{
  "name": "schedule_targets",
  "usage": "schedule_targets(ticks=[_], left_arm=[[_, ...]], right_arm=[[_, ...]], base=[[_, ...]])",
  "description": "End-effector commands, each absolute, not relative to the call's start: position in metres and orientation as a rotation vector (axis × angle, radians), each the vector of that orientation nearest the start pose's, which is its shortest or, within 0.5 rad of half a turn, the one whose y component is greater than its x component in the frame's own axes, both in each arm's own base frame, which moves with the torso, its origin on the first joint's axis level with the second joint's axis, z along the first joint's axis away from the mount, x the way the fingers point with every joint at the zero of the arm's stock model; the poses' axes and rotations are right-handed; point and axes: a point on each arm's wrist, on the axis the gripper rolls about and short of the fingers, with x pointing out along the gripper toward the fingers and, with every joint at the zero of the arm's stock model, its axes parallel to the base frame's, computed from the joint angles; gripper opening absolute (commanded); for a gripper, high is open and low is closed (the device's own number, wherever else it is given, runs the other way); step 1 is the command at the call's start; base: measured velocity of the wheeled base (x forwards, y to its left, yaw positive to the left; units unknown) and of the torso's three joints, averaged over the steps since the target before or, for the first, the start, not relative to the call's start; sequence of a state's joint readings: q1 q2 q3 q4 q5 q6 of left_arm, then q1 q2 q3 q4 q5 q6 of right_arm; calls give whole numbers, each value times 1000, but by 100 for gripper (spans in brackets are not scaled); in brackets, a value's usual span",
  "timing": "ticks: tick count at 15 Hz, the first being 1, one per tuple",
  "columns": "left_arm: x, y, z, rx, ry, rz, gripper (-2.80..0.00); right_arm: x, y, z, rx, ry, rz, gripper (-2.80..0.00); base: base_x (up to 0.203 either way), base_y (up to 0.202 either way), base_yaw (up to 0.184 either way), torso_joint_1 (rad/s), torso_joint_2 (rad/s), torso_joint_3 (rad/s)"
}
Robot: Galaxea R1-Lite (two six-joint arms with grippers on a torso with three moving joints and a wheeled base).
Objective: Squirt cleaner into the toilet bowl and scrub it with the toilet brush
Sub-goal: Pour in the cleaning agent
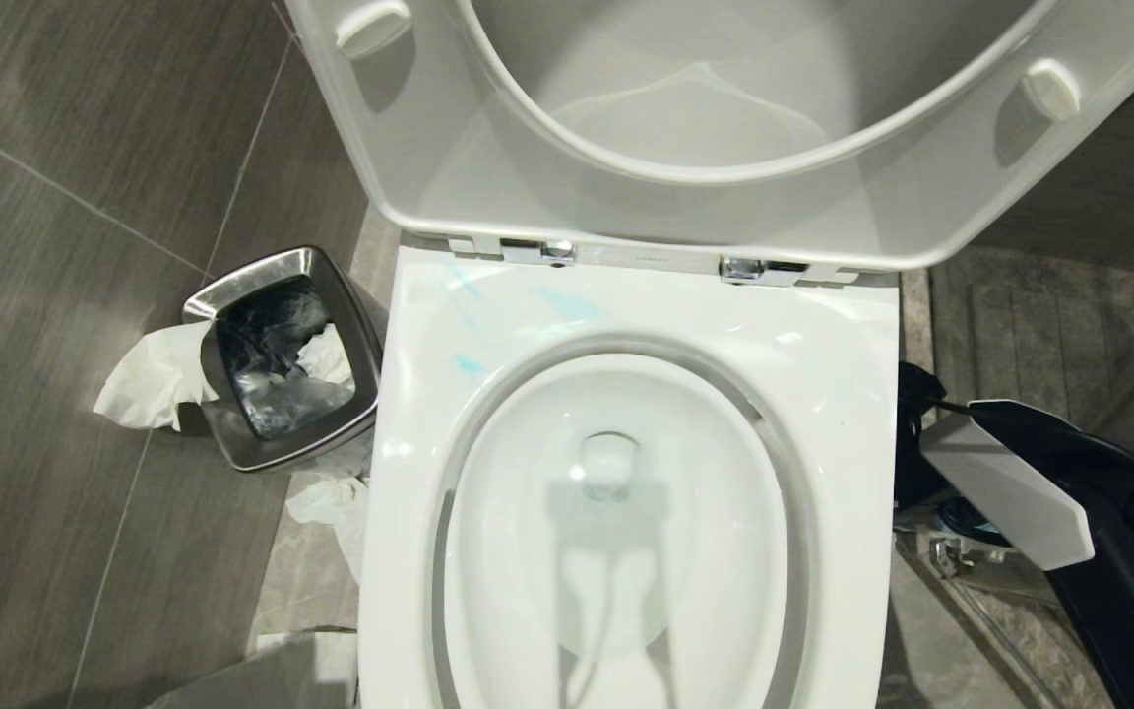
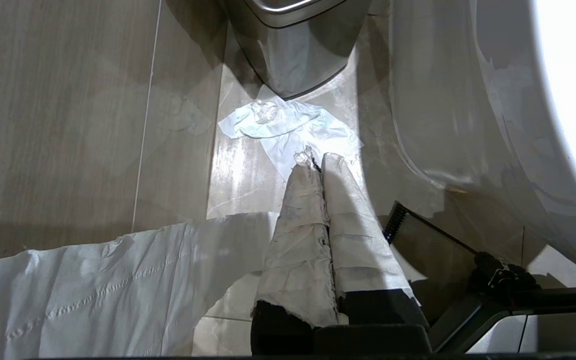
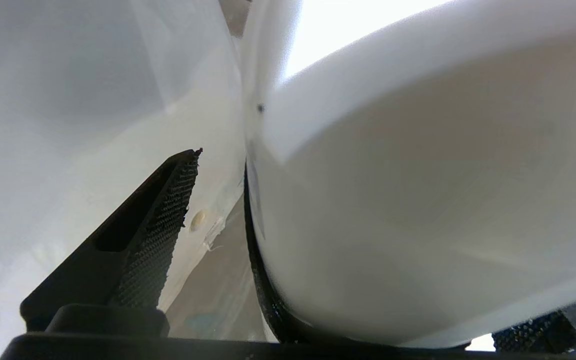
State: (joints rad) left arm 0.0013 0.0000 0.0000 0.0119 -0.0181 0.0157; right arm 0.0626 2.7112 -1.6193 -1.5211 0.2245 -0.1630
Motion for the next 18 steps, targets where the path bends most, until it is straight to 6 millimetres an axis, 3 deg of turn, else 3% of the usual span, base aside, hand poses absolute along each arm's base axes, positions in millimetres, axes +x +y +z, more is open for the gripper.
schedule_targets(ticks=[1, 6, 7, 16, 18], left_arm=[[-23, 0, 74, 15, 15, -17, -280], [-23, 0, 74, 15, 14, -17, -280], [-23, 0, 74, 15, 14, -17, -280], [-23, 0, 74, 15, 14, -17, -280], [-23, 0, 74, 15, 15, -17, -280]], right_arm=[[512, 37, 50, -198, -470, 251, 0], [512, 39, 49, -200, -471, 269, 0], [512, 41, 48, -200, -471, 271, -280], [515, 41, 48, -201, -484, 257, -280], [513, 39, 60, -196, -502, 233, -280]], base=[[0, 0, 0, 0, 0, 0], [0, 0, 0, 0, 0, 0], [0, 0, 0, 0, 0, 0], [0, 0, 0, 0, 0, 0], [0, 0, 0, 0, 0, 0]])
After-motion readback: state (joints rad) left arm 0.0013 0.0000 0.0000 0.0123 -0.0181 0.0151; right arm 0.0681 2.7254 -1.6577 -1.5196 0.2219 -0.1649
